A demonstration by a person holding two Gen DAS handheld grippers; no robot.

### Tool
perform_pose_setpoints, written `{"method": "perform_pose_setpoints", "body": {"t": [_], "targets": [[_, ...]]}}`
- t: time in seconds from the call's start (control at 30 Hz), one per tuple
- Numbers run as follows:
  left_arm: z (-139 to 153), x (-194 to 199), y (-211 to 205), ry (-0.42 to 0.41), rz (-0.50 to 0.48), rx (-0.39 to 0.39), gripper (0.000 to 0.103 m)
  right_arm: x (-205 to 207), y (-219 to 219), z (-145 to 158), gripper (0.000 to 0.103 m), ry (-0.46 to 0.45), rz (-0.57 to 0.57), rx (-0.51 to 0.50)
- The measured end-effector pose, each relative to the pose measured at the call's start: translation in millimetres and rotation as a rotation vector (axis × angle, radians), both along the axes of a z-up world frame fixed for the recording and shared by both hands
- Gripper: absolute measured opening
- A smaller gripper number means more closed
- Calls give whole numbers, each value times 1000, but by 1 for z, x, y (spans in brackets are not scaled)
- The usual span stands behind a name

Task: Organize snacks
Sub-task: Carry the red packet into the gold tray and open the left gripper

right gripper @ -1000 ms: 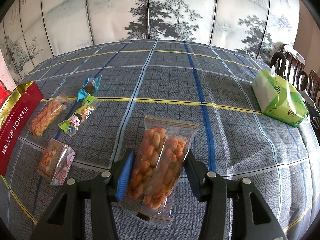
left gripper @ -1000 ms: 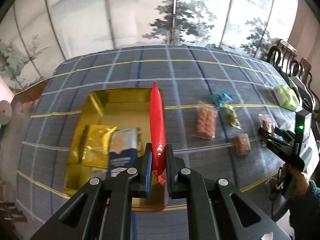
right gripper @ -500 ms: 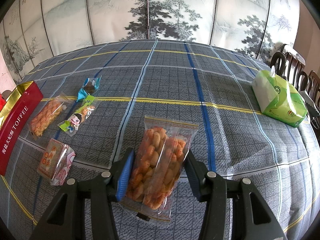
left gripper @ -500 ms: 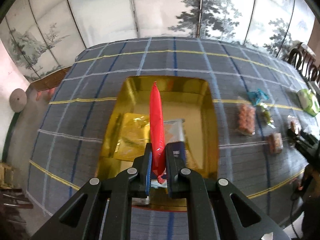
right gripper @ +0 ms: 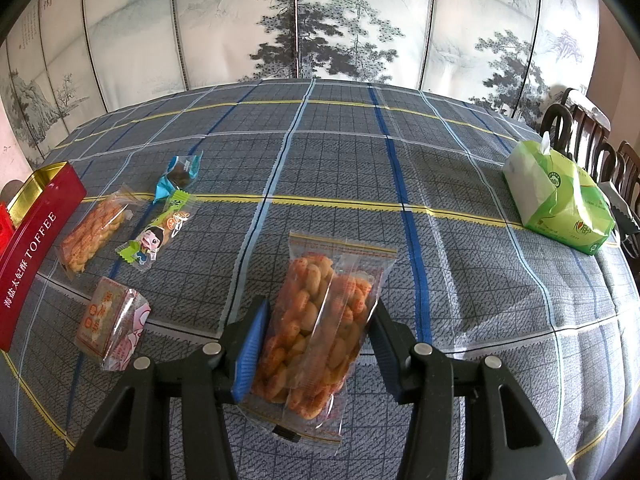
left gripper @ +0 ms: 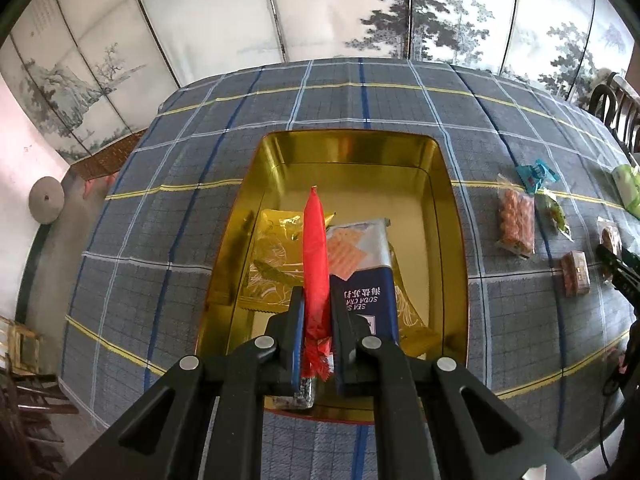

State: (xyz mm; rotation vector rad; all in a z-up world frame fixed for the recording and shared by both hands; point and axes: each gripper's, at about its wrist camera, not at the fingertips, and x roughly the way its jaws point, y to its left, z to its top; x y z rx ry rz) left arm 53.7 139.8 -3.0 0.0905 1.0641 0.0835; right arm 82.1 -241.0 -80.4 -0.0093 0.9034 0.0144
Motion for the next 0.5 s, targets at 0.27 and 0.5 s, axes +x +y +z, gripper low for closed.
{"method": "perform_pose_setpoints", "body": {"t": [0.27,0.5], "targets": [[-5,1,5,22,18,-20,14,0,1,0,51,0,0,0],[-2,-4,7,9,15,-26,24,-1,2,0,51,0,0,-1]]}}
